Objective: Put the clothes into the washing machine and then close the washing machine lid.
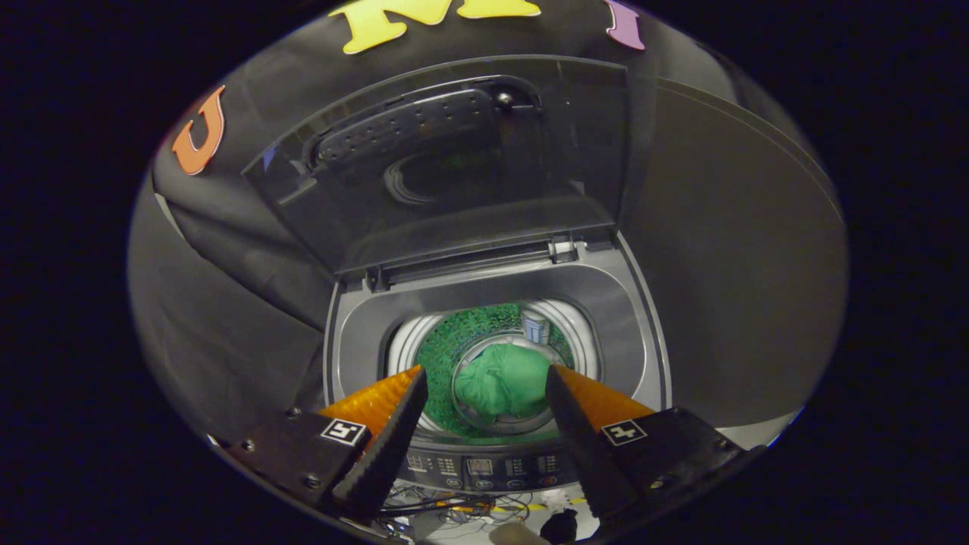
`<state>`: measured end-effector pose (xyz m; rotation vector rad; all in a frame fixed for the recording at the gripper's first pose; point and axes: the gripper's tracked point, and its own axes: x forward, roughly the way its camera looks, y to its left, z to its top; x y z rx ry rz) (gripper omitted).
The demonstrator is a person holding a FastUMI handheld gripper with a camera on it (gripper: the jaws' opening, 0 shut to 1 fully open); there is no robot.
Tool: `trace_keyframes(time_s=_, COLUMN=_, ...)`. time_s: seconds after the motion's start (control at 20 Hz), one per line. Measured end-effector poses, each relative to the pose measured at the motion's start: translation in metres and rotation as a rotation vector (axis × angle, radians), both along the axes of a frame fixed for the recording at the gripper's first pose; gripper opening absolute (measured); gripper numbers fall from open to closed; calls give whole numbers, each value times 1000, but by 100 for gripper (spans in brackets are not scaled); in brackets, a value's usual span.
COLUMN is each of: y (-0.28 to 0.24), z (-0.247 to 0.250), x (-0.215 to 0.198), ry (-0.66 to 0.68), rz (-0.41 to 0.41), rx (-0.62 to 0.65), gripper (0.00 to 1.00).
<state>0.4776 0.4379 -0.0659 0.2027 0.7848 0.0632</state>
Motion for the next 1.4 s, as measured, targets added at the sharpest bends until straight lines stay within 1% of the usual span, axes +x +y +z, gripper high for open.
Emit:
trace_keyframes(time_s=0.35, y=-12, z=37, x=3, ry=-89, rz=8, rx=-60, gripper=98)
trace_keyframes(time_s=0.75, y=-9, z=118, x=13, ry=-220, rz=35, rx=-87, gripper=98)
trace_keyframes(time_s=1.0, y=-5, z=173, x=32, ry=-288, rz=34, rx=-92, gripper=98)
trace_keyframes(time_s=1.4, y=14, z=234, x=75, ry=-354, rz=18, rx=-87, gripper=98)
